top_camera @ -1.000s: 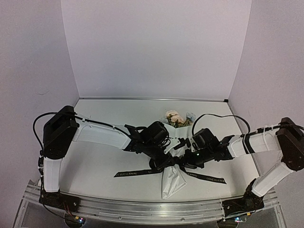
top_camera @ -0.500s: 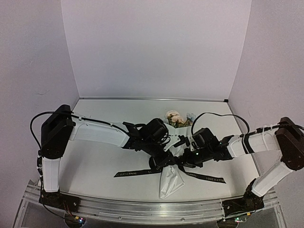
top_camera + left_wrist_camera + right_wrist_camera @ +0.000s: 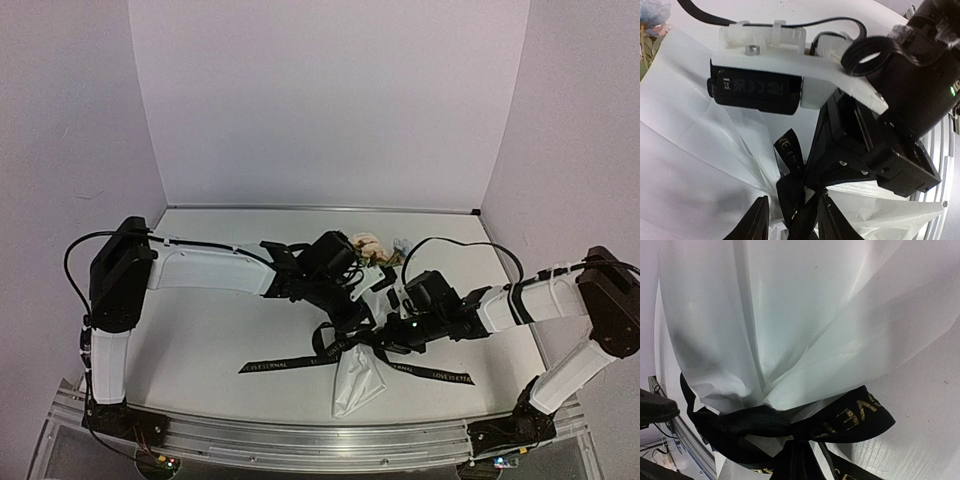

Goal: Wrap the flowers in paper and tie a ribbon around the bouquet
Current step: Cross the half-tied ribbon over the folded bouquet.

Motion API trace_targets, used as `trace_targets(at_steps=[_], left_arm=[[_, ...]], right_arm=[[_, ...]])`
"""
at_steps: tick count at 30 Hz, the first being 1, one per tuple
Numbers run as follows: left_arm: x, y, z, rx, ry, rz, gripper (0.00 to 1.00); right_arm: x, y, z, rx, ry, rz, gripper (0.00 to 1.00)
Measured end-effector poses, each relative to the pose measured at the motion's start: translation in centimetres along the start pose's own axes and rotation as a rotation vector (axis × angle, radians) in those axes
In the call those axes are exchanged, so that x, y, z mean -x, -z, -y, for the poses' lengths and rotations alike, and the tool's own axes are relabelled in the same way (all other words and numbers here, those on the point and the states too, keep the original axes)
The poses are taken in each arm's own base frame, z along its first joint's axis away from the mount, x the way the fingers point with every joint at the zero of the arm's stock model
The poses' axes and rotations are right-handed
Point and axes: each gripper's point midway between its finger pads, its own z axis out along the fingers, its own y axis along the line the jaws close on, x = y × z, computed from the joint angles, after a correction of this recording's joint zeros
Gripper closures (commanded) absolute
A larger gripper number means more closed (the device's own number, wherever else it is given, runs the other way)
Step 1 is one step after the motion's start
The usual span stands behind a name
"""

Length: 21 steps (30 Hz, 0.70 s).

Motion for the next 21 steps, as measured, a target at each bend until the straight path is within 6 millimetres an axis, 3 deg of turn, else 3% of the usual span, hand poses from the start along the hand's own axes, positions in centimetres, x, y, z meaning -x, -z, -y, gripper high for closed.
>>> trace_targets(at_steps=[5,15,21], left_arm=[[0.3,-0.6,-0.3,0.006,-0.029,-0.016,0.66],[-3.0,-2.7,-0.7,-0.006,-0.042,-0.132,0.7],[-2.8,-2.7,-0.7,-0.006,-0.045,-0.133,0.94]], right_arm=[[0.0,0.0,0.0,0.002,0.0,0.001,1.0],[-0.3,-0.1,0.4,-0.004,-0.006,-0.003,1.0],[-0.3,-0.1,0.5,-0.004,-0.006,-0.003,1.0]])
